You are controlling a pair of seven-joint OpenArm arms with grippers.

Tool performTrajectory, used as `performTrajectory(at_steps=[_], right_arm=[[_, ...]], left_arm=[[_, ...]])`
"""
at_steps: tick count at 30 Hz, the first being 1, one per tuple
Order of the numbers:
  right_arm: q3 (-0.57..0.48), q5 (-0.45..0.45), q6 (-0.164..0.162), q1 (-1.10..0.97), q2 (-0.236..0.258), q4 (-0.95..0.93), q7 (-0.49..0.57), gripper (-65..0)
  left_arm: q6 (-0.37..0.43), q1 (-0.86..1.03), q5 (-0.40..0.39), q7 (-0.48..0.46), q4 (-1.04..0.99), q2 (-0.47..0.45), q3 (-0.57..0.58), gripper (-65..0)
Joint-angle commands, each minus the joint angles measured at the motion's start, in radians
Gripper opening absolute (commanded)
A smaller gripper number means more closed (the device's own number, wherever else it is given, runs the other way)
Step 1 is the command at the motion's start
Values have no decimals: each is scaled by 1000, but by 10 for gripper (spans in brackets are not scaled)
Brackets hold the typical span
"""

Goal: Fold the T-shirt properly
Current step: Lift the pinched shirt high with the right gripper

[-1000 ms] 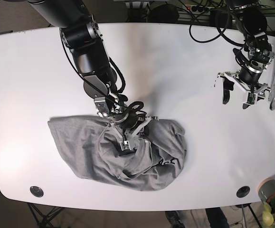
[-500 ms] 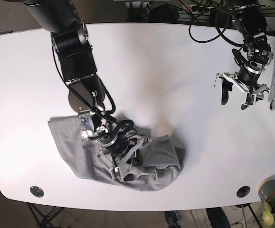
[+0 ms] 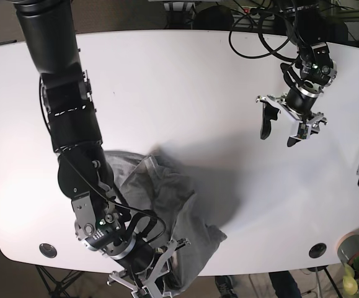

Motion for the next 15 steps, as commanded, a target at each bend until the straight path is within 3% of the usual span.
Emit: performTrajectory(at_steps=[1,11,15], right_arm=[[-26,13,12,106,20,22,38,-631],[-35,13,16,354,40,-24,36,-631],[-30,2,52,469,43,-36,24,-631]], left_arm=[[9,4,-16,-29,24,-5,43,-247],[11,1,-13,-30,21,-5,228,-247],[11,0,-13,-30,21,-5,285,-247]])
